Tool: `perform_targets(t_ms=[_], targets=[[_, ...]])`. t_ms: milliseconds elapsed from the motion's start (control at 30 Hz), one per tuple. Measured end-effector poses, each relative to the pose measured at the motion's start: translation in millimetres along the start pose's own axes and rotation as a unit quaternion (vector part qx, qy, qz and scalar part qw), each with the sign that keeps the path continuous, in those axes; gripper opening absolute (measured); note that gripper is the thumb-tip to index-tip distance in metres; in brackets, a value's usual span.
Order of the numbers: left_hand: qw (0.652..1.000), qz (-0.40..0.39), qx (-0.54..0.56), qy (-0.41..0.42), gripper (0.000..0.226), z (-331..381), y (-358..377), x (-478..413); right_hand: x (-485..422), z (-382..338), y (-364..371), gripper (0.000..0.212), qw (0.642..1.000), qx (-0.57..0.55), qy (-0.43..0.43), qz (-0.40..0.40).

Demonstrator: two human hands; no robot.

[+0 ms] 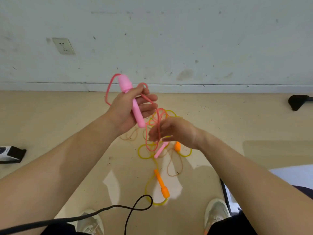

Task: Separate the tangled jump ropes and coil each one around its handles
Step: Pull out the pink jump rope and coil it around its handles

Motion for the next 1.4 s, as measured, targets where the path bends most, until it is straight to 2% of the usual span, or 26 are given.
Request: perform_targets(t_ms=[67,167,267,333,400,433,500,600,667,800,900,1000,1067,1133,1200,1267,1300,1367,1400], targets=[[0.999,0.015,0.022,0.021,0.026,12,-6,-1,1,-1,4,0.018,0.996,0.083,-0.011,0.03],[0.994,0.064,0.07,0.058,0.027,29,-24,-1,-3,13,-15,0.013,0.979,0.172,-0.01,0.106],[0.985,0.1,0.097,0.099,0.028,48,-44,-1,-6,52,-38,0.013,0.912,0.387,0.077,0.113],[0.98,0.118,0.102,0.124,0.029,62,-57,0,-2,80,-48,0.016,0.875,0.45,0.154,0.089],[0.978,0.132,0.099,0.129,0.029,69,-67,1,1,95,-55,0.02,0.865,0.457,0.189,0.085],[0.979,0.14,0.082,0.125,0.028,68,-72,1,1,96,-58,0.022,0.872,0.442,0.188,0.092],[0.981,0.158,-0.006,0.112,0.024,59,-81,1,0,86,-61,0.026,0.912,0.36,0.153,0.123],[0.975,0.147,-0.144,0.081,0.015,30,-80,-2,4,44,-58,0.032,0.979,0.107,0.054,0.167],[0.972,0.102,-0.208,0.047,0.016,2,-66,-4,8,11,-52,0.031,0.986,-0.044,-0.007,0.164],[0.955,-0.032,-0.296,0.019,0.022,-46,-25,2,8,-34,-47,0.031,0.956,-0.246,-0.083,0.136],[0.95,-0.124,-0.286,0.001,0.03,-60,5,14,12,-42,-66,0.03,0.901,-0.373,-0.112,0.188],[0.944,-0.118,-0.308,0.022,0.026,-50,10,13,19,-32,-86,0.03,0.857,-0.438,-0.118,0.245],[0.956,-0.064,-0.283,0.026,0.02,-38,-1,8,18,-21,-85,0.03,0.852,-0.455,-0.092,0.241],[0.976,-0.01,-0.213,0.028,0.017,-24,-10,4,18,-15,-76,0.034,0.878,-0.417,-0.047,0.23],[0.984,0.012,-0.174,0.047,0.016,-7,-9,3,23,-13,-68,0.029,0.923,-0.296,0.002,0.246],[0.987,0.012,-0.147,0.056,0.016,5,-4,4,31,-14,-64,0.021,0.951,-0.14,0.027,0.275],[0.989,0.011,-0.134,0.057,0.016,8,-1,5,34,-15,-69,0.019,0.95,-0.041,0.023,0.309],[0.992,0.008,-0.108,0.061,0.016,14,4,7,41,-23,-83,0.018,0.914,0.142,0.001,0.38],[0.994,0.004,-0.089,0.061,0.017,17,8,9,37,-22,-84,0.019,0.909,0.188,-0.001,0.371]])
Point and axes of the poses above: each hand's wrist, its own x-axis away from the middle knuckle, its own y-axis out of the palm, z = x × y, the point moved 10 cm from there along -x, towards the middle knuckle, and after that the axes turned 10 degrees about x, right-handed, at the moved point
